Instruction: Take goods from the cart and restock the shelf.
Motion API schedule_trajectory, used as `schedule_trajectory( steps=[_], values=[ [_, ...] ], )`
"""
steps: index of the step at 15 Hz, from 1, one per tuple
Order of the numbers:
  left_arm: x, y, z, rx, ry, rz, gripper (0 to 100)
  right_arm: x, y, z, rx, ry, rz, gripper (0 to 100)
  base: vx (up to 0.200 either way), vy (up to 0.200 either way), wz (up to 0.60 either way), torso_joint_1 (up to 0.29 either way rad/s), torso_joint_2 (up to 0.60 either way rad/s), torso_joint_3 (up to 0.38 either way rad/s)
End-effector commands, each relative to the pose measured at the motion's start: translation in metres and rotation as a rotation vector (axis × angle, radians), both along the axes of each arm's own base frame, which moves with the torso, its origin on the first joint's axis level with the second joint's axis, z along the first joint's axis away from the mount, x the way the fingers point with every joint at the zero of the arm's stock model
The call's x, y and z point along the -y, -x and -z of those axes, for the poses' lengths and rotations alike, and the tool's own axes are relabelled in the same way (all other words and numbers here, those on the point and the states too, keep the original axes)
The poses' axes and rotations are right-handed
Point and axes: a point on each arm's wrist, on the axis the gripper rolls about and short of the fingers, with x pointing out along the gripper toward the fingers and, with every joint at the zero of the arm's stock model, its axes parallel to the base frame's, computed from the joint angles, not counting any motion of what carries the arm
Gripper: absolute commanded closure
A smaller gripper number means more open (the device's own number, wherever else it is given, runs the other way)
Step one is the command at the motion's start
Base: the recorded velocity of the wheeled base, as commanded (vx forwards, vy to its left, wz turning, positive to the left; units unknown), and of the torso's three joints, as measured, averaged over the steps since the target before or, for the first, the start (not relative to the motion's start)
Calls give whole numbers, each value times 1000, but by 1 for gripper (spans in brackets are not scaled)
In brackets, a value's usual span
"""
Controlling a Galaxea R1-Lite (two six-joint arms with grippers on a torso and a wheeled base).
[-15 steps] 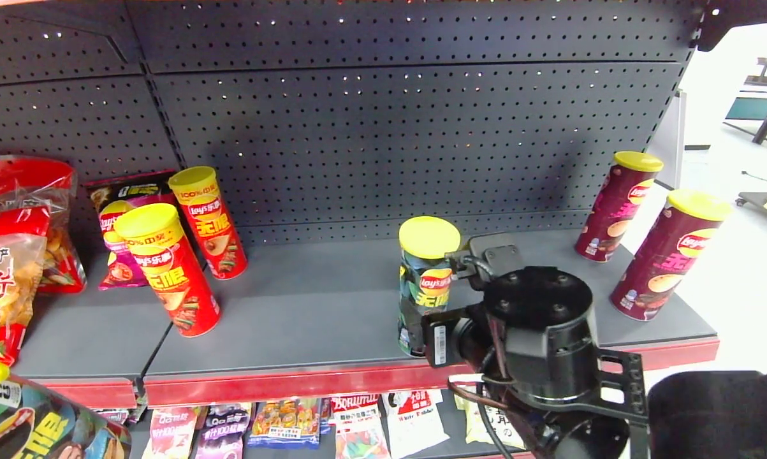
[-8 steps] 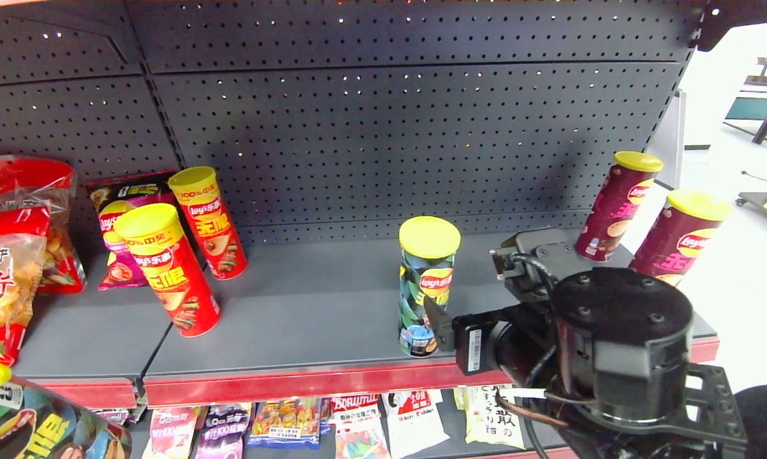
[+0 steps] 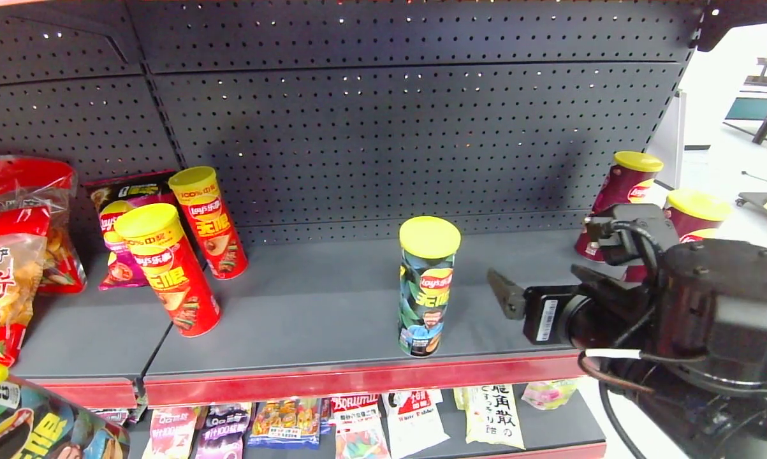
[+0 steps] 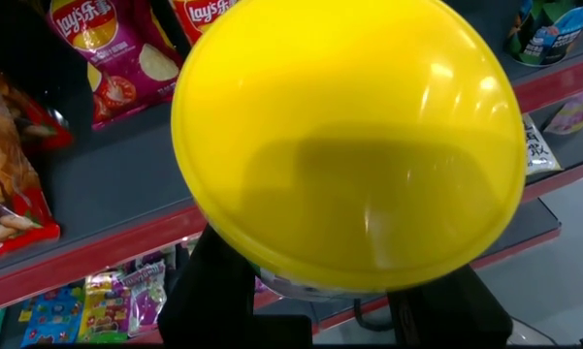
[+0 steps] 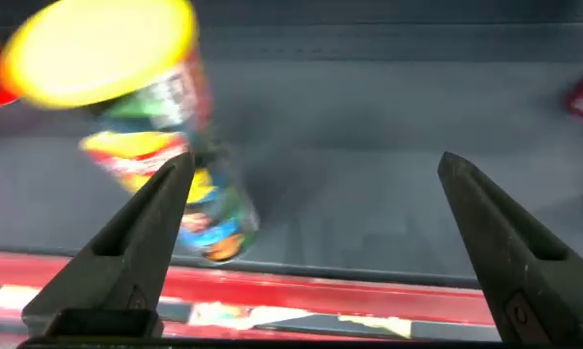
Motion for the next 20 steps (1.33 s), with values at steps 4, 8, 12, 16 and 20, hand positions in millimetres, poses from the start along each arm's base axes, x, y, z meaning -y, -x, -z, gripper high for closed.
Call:
schedule_trajectory(
  steps=[4, 8, 12, 16, 20],
  values=[
    [0, -1, 0, -7, 1, 2, 100, 66, 12, -14, 56, -67, 118, 0, 0, 0, 0, 0, 0, 0],
    [0, -6, 0, -28, 1, 9, 100, 104, 33, -12, 83, -79, 100, 0, 0, 0, 0, 0, 0, 0],
    [0, -9, -1, -43, 2, 22, 100, 128, 70, -4, 148, 76, -12, 0, 0, 0, 0, 0, 0, 0],
    [0, -10, -1, -45, 8, 42, 100, 165, 76, 8, 12, 154, 298, 0, 0, 0, 0, 0, 0, 0],
    [0, -9, -2, -39, 8, 45, 100, 187, 103, 23, -11, 139, 506, 0, 0, 0, 0, 0, 0, 0]
  ],
)
